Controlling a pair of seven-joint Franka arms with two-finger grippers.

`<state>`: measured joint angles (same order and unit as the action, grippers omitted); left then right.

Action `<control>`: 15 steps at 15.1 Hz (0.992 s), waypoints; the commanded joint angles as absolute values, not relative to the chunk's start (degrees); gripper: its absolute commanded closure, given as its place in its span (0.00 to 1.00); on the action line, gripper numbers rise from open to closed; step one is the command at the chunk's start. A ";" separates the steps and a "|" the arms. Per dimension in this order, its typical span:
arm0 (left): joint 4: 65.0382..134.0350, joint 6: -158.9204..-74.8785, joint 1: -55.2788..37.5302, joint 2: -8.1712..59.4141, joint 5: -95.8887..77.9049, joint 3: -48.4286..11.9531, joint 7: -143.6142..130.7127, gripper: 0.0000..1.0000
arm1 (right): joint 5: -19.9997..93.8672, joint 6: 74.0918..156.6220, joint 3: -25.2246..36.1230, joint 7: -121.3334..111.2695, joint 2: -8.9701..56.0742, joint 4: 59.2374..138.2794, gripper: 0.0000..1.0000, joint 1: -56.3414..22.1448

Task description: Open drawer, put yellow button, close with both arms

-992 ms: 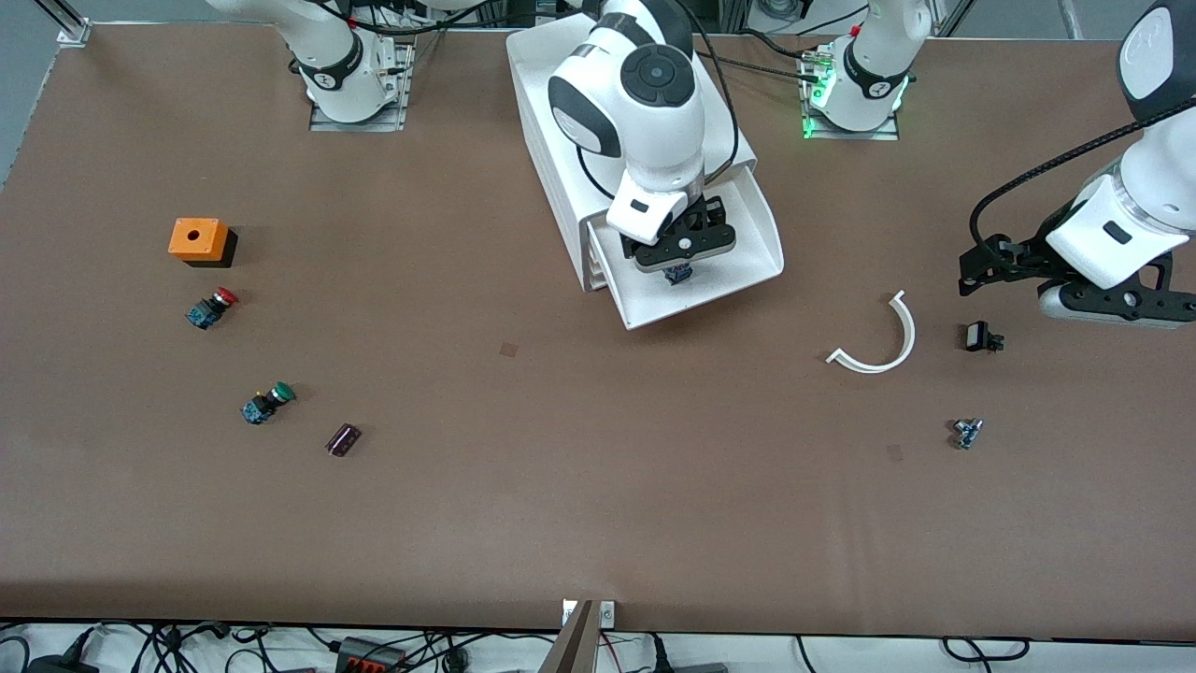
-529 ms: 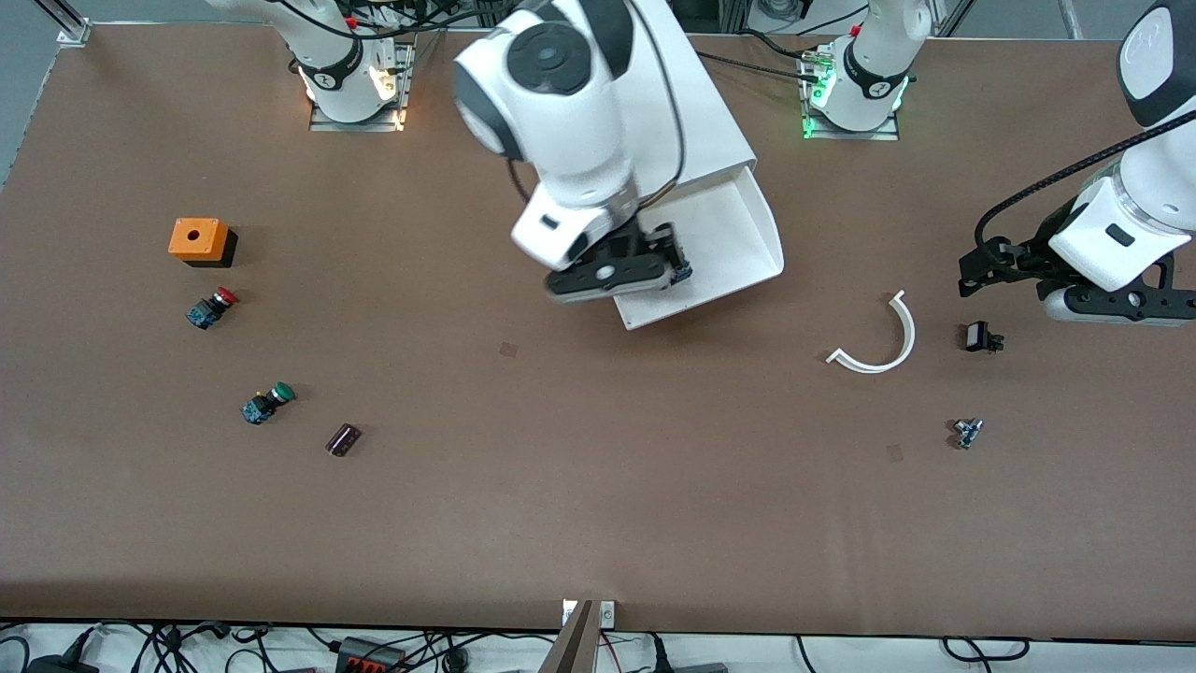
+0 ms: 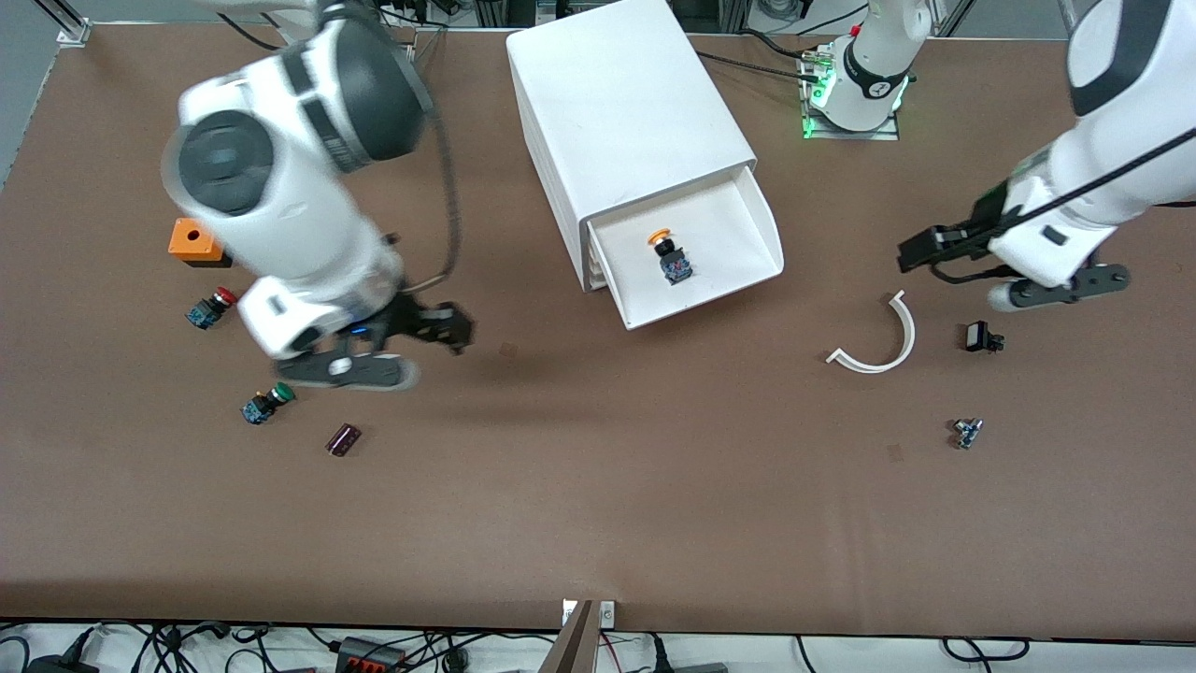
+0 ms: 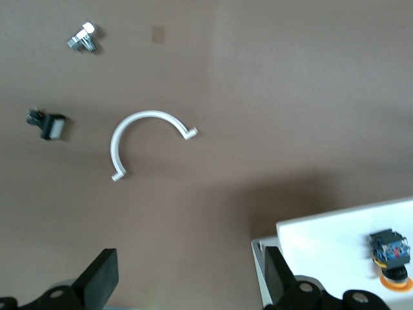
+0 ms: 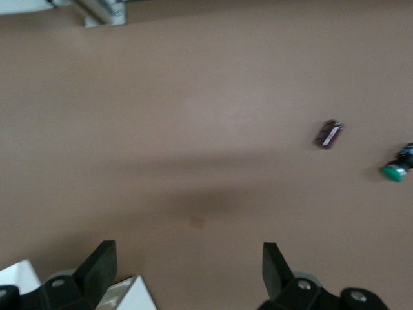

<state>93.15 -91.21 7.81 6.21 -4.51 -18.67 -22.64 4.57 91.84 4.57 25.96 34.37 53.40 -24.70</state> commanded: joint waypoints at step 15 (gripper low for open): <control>101.41 -117.76 -7.37 21.45 -4.57 -20.57 -36.02 0.00 | 2.81 90.18 3.34 -1.84 15.22 73.46 0.00 0.69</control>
